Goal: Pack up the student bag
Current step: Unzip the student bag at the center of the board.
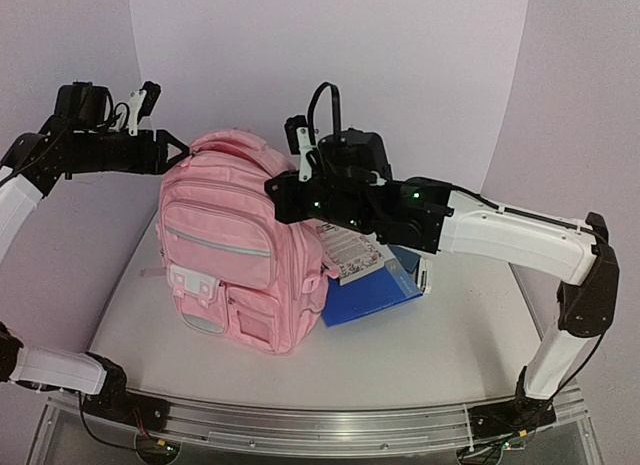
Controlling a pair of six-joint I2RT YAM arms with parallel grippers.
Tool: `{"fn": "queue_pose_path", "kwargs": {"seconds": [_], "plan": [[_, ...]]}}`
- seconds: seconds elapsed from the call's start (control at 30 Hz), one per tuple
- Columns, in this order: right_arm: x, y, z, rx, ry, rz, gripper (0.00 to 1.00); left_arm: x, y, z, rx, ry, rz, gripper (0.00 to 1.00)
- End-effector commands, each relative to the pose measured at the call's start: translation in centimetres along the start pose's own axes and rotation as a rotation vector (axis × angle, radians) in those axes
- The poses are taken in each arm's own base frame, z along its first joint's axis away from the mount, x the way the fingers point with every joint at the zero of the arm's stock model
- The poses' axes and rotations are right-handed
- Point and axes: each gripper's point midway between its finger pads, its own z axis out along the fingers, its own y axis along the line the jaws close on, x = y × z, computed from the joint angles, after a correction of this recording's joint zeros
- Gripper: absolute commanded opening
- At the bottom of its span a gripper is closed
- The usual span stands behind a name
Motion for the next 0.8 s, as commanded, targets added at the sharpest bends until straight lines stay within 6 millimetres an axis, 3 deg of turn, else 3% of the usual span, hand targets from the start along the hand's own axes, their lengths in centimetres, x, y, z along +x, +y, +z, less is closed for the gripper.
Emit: {"fn": "queue_pose_path", "kwargs": {"seconds": [0.0,0.1,0.3,0.57,0.77], "plan": [[0.2,-0.5,-0.2,0.034,-0.004,0.006,0.05,-2.4,0.5,-3.1,-0.061,-0.136,-0.030,0.58],[0.3,-0.6,-0.3,0.037,-0.004,0.007,0.05,-2.4,-0.3,-3.3,-0.021,-0.132,-0.054,0.55],[0.4,-0.7,-0.4,0.039,-0.003,0.014,0.05,-2.1,-3.2,-3.0,0.155,-0.095,-0.092,0.57],[0.4,-0.8,-0.5,0.039,-0.003,0.019,0.05,-1.0,-3.8,-1.2,0.212,-0.011,-0.109,0.52],[0.3,-0.8,-0.6,0.043,-0.004,0.017,0.05,-0.3,-3.5,-0.5,0.200,0.017,-0.116,0.42]]}}
